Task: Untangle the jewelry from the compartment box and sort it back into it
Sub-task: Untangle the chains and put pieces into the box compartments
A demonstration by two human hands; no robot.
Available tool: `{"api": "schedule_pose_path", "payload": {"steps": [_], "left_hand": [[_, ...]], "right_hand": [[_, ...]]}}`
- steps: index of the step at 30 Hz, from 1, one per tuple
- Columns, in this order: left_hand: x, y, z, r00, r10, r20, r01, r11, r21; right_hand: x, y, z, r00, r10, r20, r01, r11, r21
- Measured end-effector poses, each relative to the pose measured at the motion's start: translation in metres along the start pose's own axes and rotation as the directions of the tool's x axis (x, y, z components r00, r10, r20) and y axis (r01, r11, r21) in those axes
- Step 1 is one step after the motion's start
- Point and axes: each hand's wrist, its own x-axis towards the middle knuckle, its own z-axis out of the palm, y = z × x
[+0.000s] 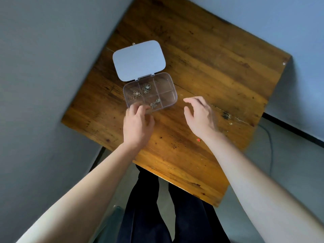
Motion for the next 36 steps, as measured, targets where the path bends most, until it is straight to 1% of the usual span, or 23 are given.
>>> {"api": "schedule_pose_path", "payload": {"steps": [2,3,5,7,9,11,15,17,19,21,22,24,26,29,31,33,36], "left_hand": [[-0.015,0.012,0.017,0.994,0.11,0.019,-0.11,0.992,0.055],[-0.022,0.018,0.027,0.987,0.148,0.064,-0.152,0.987,0.059],[-0.033,0.028,0.046,0.962,0.191,0.197,-0.208,0.976,0.068],[-0.04,0.037,0.063,0.924,0.194,0.329,-0.245,0.962,0.12],[-0.043,0.043,0.076,0.881,0.166,0.444,-0.265,0.949,0.173],[-0.043,0.047,0.086,0.855,0.131,0.502,-0.28,0.931,0.234],[-0.041,0.051,0.092,0.857,0.099,0.505,-0.292,0.902,0.318],[-0.04,0.05,0.092,0.85,0.095,0.519,-0.299,0.897,0.326],[-0.039,0.049,0.091,0.844,0.089,0.53,-0.301,0.896,0.328],[-0.036,0.049,0.09,0.845,0.09,0.527,-0.298,0.897,0.325],[-0.035,0.049,0.089,0.847,0.092,0.524,-0.299,0.897,0.326],[-0.034,0.049,0.089,0.846,0.091,0.526,-0.303,0.894,0.331],[-0.034,0.048,0.088,0.843,0.085,0.532,-0.304,0.89,0.34],[-0.034,0.049,0.087,0.845,0.087,0.528,-0.305,0.889,0.342],[-0.034,0.05,0.088,0.853,0.091,0.514,-0.299,0.892,0.338],[-0.034,0.05,0.088,0.859,0.095,0.504,-0.296,0.895,0.335],[-0.035,0.048,0.089,0.859,0.104,0.502,-0.308,0.888,0.342]], "right_hand": [[-0.02,0.028,0.003,0.997,0.077,-0.015,-0.077,0.996,-0.044],[-0.03,0.041,0.005,0.993,0.115,-0.014,-0.116,0.989,-0.089],[-0.048,0.061,0.011,0.985,0.171,0.003,-0.168,0.968,-0.186],[-0.062,0.075,0.018,0.978,0.204,0.047,-0.188,0.954,-0.233],[-0.071,0.083,0.023,0.976,0.2,0.084,-0.176,0.957,-0.232],[-0.075,0.087,0.026,0.984,0.156,0.083,-0.137,0.971,-0.195],[-0.073,0.093,0.025,0.999,0.005,0.051,-0.003,0.999,-0.037],[-0.069,0.097,0.023,0.998,0.008,0.07,-0.008,1.0,0.004],[-0.062,0.101,0.02,0.995,0.019,0.096,-0.018,1.0,-0.01],[-0.051,0.106,0.015,0.994,0.059,0.091,-0.057,0.998,-0.025],[-0.044,0.108,0.011,0.992,0.104,0.073,-0.103,0.994,-0.02],[-0.027,0.114,0.0,0.976,0.217,0.013,-0.217,0.976,0.014],[-0.007,0.121,-0.014,0.954,0.286,-0.085,-0.283,0.958,0.047],[0.025,0.131,-0.036,0.923,0.287,-0.256,-0.273,0.958,0.087],[0.044,0.137,-0.047,0.901,0.293,-0.321,-0.274,0.956,0.104],[0.06,0.143,-0.053,0.879,0.319,-0.354,-0.298,0.948,0.115],[0.074,0.154,-0.053,0.86,0.382,-0.338,-0.366,0.924,0.113]]}}
